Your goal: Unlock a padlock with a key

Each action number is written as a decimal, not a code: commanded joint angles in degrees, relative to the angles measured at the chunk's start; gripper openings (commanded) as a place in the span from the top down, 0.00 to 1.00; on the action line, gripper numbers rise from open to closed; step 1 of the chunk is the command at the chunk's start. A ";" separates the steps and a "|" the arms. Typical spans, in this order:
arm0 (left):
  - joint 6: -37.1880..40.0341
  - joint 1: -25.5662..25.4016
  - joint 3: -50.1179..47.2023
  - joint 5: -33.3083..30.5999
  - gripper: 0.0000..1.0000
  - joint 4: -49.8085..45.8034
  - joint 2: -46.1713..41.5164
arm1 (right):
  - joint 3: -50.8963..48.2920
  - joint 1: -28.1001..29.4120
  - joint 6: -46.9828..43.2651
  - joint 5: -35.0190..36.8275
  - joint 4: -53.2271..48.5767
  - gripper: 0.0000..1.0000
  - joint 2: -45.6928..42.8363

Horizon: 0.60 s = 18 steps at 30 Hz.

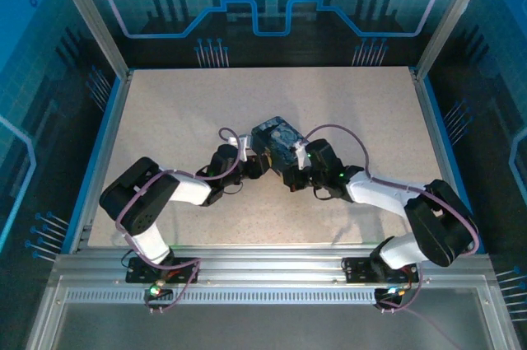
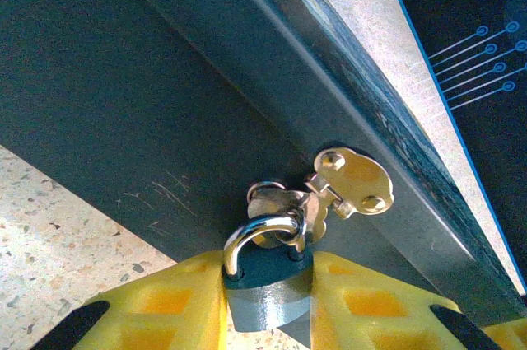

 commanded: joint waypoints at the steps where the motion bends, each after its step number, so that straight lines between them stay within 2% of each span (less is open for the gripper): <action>1: 0.54 -0.53 -0.02 0.43 0.72 1.12 -1.71 | 1.55 -1.54 -1.38 0.83 -0.51 1.00 0.73; 18: -0.62 -1.01 0.13 0.58 0.71 1.83 -1.34 | 0.69 -5.87 -4.95 -2.40 1.51 1.00 0.04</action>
